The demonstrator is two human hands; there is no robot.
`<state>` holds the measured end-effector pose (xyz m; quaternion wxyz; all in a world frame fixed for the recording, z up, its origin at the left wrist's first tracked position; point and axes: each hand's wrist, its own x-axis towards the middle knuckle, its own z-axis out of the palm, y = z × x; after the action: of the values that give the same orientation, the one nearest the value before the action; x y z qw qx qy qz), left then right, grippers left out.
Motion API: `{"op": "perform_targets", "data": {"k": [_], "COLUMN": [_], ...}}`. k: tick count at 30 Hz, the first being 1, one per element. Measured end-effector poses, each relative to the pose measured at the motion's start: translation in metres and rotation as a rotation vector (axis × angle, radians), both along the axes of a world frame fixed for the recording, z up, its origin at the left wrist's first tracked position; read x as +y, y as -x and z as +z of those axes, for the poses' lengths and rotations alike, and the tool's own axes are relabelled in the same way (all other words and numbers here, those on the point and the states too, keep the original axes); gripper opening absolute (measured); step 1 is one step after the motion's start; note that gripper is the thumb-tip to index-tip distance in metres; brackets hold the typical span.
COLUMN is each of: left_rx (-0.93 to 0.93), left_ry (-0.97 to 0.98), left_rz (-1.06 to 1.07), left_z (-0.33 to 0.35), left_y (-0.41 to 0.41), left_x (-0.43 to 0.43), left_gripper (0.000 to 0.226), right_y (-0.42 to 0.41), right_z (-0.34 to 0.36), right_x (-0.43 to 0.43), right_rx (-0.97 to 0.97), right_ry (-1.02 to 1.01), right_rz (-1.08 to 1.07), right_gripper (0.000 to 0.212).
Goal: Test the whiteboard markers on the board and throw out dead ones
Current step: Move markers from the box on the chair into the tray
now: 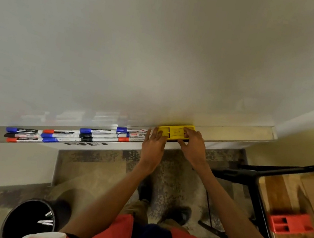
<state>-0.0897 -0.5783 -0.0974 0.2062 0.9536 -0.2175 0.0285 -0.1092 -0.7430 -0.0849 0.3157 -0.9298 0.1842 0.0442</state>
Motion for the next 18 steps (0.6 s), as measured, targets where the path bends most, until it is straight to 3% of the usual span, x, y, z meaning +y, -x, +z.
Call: {"op": "perform_targets", "data": {"k": [13,18], "left_rx": [0.090,0.030], "left_ry": [-0.009,0.019], "left_rz": [0.035,0.041], "left_z": [-0.006,0.001], "left_y": [0.011,0.021], "left_x": [0.010,-0.006], "left_gripper": [0.032,0.030], "right_y": [0.008,0.020], "right_z": [0.001,0.006], "right_x": [0.005,-0.010], "right_rx": [-0.070,-0.107], "right_ry": [0.102,0.092], "right_rz": [0.092,0.070], "right_gripper": [0.048,0.050]}}
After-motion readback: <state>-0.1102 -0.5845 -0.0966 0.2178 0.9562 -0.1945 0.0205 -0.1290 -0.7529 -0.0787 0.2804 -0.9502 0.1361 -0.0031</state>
